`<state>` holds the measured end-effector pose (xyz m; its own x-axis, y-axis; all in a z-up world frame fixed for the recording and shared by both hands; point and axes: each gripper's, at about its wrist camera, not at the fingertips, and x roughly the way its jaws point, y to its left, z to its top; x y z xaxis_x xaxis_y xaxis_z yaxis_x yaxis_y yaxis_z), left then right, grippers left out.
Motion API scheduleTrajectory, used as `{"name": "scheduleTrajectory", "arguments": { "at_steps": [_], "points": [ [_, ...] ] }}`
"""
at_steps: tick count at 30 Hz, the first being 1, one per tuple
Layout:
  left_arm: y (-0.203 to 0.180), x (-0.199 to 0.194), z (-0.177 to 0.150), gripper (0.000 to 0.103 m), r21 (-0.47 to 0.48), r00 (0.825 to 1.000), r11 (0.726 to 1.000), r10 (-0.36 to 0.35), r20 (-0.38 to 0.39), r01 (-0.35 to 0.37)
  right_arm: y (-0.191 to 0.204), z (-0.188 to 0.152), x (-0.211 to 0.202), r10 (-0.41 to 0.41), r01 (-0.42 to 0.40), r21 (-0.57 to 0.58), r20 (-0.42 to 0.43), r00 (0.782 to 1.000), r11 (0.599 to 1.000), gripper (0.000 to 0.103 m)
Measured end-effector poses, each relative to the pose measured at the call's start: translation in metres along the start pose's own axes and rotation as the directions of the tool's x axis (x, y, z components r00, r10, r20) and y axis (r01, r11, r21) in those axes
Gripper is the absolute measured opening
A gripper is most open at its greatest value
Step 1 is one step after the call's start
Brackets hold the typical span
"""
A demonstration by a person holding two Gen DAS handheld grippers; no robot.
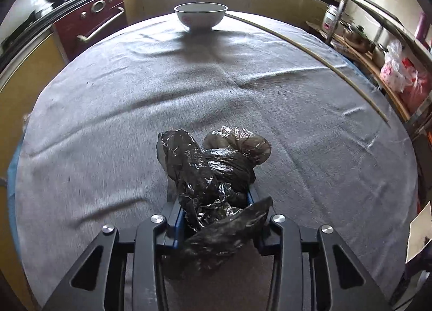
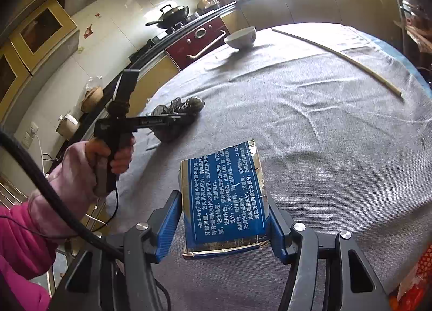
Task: Collect trash
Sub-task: 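Lift the blue box and black bag toward the red basket with both tools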
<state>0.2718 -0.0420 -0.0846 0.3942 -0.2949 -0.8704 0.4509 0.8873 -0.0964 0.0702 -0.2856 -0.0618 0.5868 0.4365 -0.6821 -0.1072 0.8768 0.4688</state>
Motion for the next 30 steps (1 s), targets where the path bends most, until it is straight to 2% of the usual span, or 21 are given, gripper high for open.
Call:
{"name": "scheduleTrajectory", "arguments": {
  "at_steps": [2,9,14,20,30],
  "points": [
    [-0.009,-0.013,-0.008,0.041,-0.015,1.0,1.0,0.01,0.023,-0.009,0.002,-0.001,-0.004,-0.007,0.007,0.001,0.015,1.0,1.0,0.061],
    [-0.065,-0.067,-0.049,0.041,0.011,0.988,0.992,0.124,0.095,-0.126,-0.001,-0.012,-0.033,-0.059,0.055,0.051,0.086,0.995,0.997,0.061],
    [-0.098,-0.117,-0.078,0.041,-0.014,0.977,0.993,0.121,0.175,-0.12,-0.003,-0.023,-0.056,-0.097,0.086,0.096,0.124,0.988,0.992,0.062],
    [-0.135,-0.157,-0.093,0.041,-0.012,0.956,0.991,0.132,0.262,-0.134,0.001,-0.042,-0.088,-0.128,0.11,0.111,0.171,0.977,0.988,0.061],
    [-0.186,-0.189,-0.115,0.041,0.039,0.941,0.988,0.132,0.311,-0.151,0.002,-0.077,-0.146,-0.175,0.144,0.136,0.253,0.952,0.98,0.061]
  ]
}}
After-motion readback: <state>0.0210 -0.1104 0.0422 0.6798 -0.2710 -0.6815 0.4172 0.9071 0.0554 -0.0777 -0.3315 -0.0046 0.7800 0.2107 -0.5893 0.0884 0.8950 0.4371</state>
